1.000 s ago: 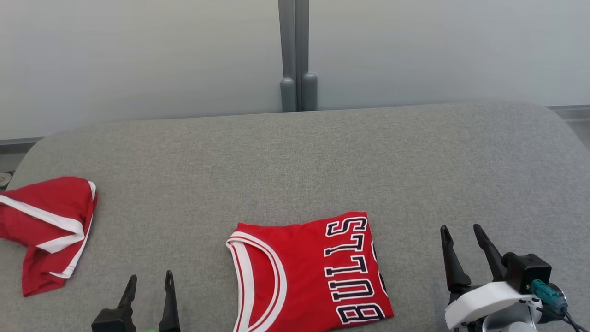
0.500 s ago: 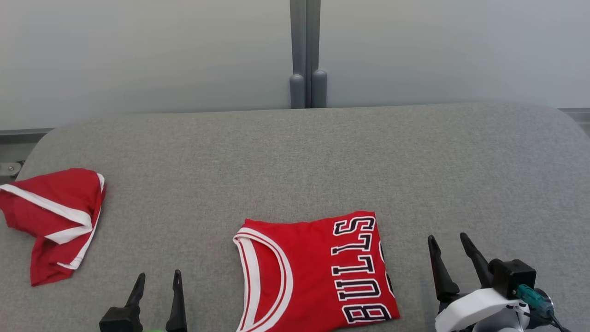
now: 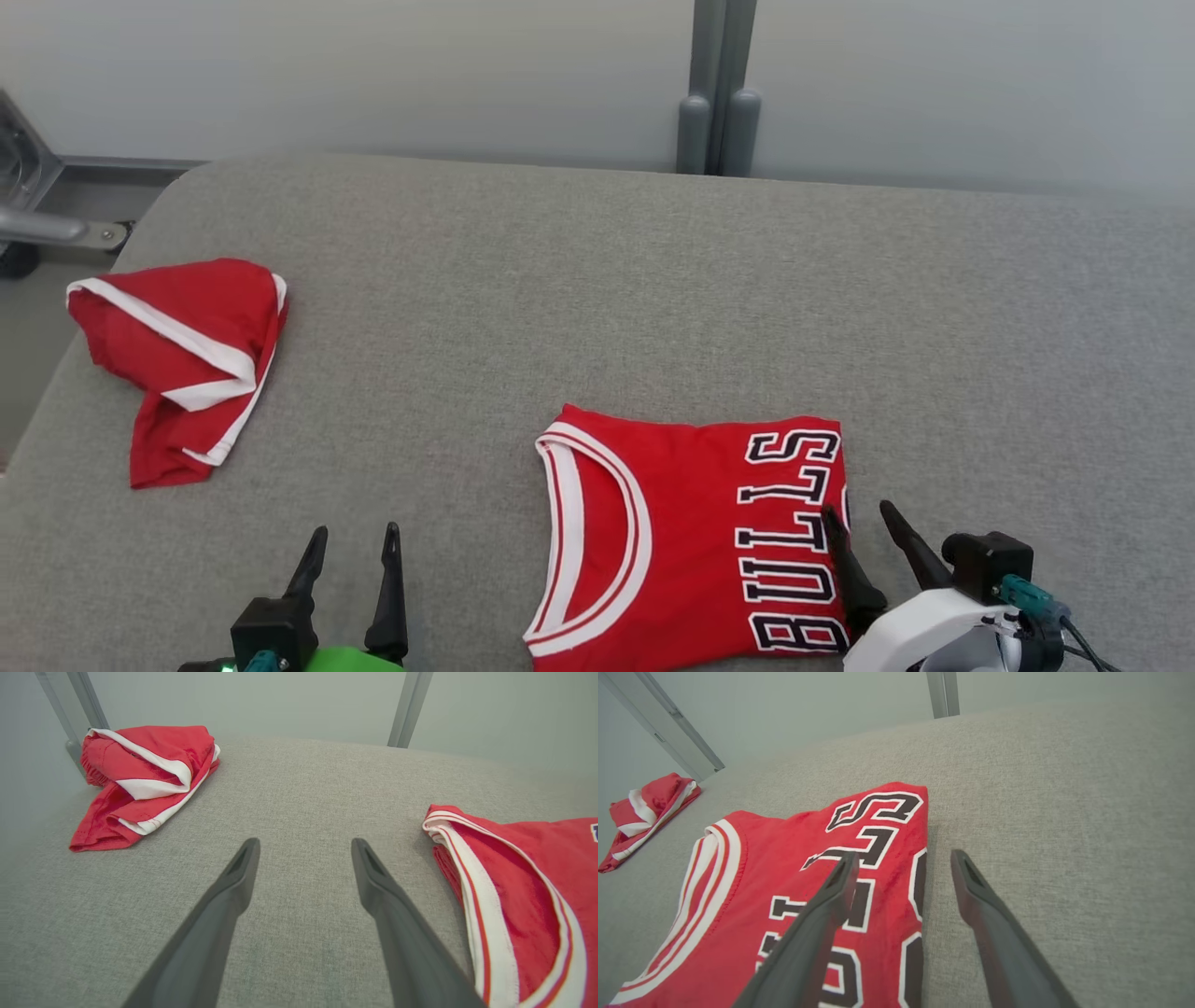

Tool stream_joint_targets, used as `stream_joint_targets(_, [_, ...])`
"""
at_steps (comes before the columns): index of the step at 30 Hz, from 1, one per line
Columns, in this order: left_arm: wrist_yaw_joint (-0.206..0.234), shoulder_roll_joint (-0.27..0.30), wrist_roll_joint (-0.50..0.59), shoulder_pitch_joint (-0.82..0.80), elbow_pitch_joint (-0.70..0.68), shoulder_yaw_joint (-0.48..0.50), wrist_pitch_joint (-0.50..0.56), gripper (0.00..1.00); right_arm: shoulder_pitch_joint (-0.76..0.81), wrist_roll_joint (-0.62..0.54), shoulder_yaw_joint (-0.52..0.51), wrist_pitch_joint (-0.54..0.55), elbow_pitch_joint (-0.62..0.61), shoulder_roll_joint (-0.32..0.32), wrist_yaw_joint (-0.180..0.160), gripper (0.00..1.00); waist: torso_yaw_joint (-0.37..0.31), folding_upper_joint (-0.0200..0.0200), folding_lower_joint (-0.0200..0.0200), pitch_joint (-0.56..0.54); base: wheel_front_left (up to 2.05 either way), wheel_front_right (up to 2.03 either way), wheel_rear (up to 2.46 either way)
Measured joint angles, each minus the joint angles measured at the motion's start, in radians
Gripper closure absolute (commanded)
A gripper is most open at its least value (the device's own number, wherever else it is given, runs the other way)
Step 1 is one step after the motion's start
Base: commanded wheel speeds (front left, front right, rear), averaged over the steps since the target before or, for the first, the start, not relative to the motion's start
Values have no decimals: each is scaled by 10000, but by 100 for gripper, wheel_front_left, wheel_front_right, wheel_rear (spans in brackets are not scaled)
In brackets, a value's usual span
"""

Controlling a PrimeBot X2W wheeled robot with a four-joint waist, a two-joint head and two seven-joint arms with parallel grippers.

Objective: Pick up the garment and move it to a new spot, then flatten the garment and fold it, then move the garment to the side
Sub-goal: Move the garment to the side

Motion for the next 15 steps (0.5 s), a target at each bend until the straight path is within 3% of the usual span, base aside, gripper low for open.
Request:
stream_joint_targets(6, [33,2,23,-1,19,96,0,0,-498,744,86,0,1064,-69,0,0,536,0,0,393,0,0,0])
stream_joint_targets(14, [33,6,21,-249,-48,27,0,0,-1220,1971,1248,-117,2531,-286,10,0,809,0,0,773,0,0,0])
stream_joint_targets(15, [33,4,8,-271,-58,4,0,0,-1308,2069,1329,-121,2610,-316,10,27,795,0,0,782,0,0,0])
